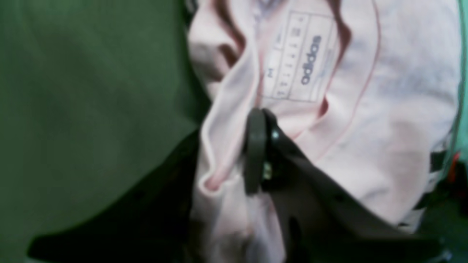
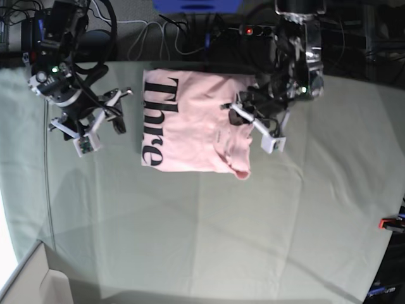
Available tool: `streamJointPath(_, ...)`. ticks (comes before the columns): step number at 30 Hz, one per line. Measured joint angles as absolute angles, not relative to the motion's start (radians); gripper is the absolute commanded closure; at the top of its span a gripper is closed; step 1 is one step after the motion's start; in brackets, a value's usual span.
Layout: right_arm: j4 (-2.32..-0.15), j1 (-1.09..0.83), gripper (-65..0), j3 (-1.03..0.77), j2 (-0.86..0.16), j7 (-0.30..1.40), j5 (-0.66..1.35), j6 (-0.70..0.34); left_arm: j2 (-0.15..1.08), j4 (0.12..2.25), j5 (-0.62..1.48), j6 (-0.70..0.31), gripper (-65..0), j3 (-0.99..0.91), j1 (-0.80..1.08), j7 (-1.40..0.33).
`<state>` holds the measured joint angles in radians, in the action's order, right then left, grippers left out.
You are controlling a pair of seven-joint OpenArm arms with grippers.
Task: Layout the t-shirt on the table in an organized manner, then fold the t-shirt properly
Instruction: 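Push the folded bundle's edge with the left gripper to square it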
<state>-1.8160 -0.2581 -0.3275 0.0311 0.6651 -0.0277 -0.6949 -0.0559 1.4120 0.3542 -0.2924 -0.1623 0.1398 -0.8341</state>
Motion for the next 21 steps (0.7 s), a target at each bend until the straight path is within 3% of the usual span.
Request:
streamJointPath(6, -1.816, -0.249, -34.0, -0.387, 0.007, 0.67, -0.03, -0.695, 0.129, 1.36, 0.346, -0.288, -0.1, 0.192, -0.028, -0.809)
streamJointPath(12, -1.818, -0.224, -34.0, -0.456, -0.006, 0.67, -0.031, -0.695, 0.266, 1.199, 0.353, -0.292, -0.1, 0.662, -0.282, -0.468)
streamJointPath(16, -1.818, -0.205, -34.0, -0.522, -0.008, 0.665, -0.031, -0.695, 0.256, 1.036, 0.361, -0.3, -0.1, 0.95, -0.475, -0.332)
streamJointPath(21, -1.818, -0.212, -34.0, -0.553, -0.036, 0.666, -0.031, -0.694, 0.099, 0.786, 0.358, -0.295, -0.1, 1.19, -0.661, -0.279)
